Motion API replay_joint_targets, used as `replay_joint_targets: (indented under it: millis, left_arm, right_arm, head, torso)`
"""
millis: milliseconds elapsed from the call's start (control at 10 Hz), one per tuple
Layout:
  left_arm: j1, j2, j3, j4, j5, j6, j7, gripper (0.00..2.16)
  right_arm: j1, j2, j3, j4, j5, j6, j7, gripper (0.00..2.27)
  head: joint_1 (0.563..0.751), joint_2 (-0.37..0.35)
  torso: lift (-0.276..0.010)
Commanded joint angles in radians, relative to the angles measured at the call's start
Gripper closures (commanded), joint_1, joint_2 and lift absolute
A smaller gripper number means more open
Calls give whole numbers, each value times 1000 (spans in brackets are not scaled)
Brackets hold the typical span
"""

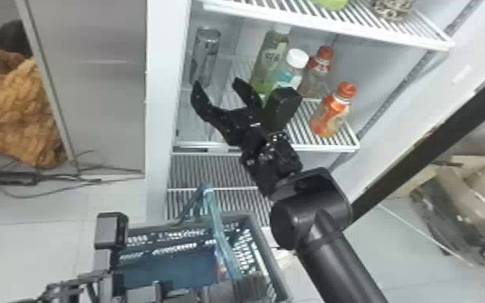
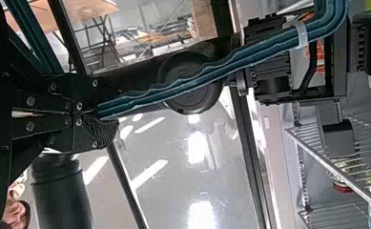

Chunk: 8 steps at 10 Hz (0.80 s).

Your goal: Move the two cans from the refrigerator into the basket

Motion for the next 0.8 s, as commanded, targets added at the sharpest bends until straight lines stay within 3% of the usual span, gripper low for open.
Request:
replay_joint_targets:
  millis: [0, 700]
  left_arm:
    - [-2, 0, -2, 0, 0, 0, 2, 1187]
    - [-16, 0, -14, 10, 4, -2, 6, 1187]
  right_arm:
    - [-27, -1, 10, 22, 3, 0, -5, 122]
    - [-142, -8, 48, 135, -25, -10, -34, 85]
  head:
    - [695, -307]
    - [695, -305]
  torso:
    - [-276]
    - [-276]
